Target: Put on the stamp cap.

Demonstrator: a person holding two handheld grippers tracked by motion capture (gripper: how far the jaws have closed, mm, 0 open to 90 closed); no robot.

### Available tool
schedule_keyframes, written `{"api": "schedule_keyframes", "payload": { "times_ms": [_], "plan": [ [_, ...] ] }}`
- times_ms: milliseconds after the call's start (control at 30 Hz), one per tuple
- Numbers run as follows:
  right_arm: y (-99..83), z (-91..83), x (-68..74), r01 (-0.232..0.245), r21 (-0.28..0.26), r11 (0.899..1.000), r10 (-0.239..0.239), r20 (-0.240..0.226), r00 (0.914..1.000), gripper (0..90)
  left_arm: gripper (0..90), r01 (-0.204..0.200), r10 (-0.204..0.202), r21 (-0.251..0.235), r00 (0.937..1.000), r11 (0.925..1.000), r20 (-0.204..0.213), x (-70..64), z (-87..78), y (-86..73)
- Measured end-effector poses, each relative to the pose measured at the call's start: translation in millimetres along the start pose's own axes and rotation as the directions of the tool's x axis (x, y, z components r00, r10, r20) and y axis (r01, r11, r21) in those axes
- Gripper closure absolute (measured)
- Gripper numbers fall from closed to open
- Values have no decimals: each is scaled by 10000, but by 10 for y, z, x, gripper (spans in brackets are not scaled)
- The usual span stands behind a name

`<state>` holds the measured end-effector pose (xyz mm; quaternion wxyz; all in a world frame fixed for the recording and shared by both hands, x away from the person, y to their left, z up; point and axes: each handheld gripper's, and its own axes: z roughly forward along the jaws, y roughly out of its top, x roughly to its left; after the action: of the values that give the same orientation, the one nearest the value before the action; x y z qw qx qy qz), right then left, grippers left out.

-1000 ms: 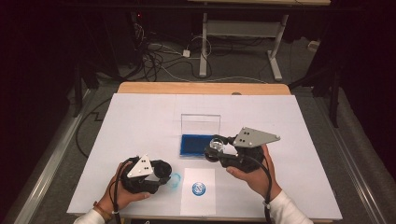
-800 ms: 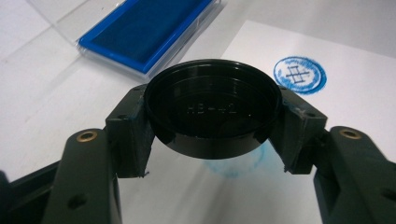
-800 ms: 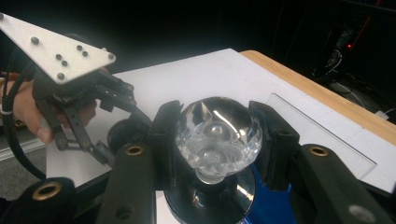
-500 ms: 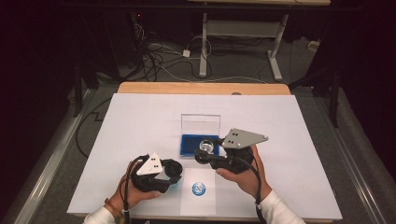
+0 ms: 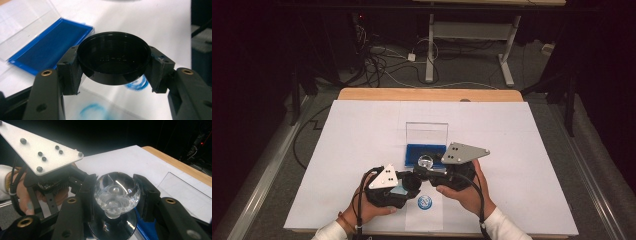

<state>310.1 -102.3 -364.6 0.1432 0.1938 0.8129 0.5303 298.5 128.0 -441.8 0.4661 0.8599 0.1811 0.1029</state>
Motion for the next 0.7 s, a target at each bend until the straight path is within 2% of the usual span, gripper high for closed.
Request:
{"api": "schedule_keyframes", "payload": {
  "times_ms": [100, 267, 700],
  "plan": [
    [-8, 14, 16, -58, -66, 10000, 57, -163, 9999, 567, 366, -183, 183, -232, 9998, 9996, 5, -62, 29, 47],
    [-7, 14, 50, -103, -73, 9999, 101, -345, 9994, 567, 366, -185, 184, -489, 9998, 9986, -35, -85, 50, 91],
    [-49, 55, 55, -148, 36, 9999, 150, -436, 9989, 567, 366, -421, 389, -647, 9980, 9970, -502, -108, 51, 136]
  ]
}}
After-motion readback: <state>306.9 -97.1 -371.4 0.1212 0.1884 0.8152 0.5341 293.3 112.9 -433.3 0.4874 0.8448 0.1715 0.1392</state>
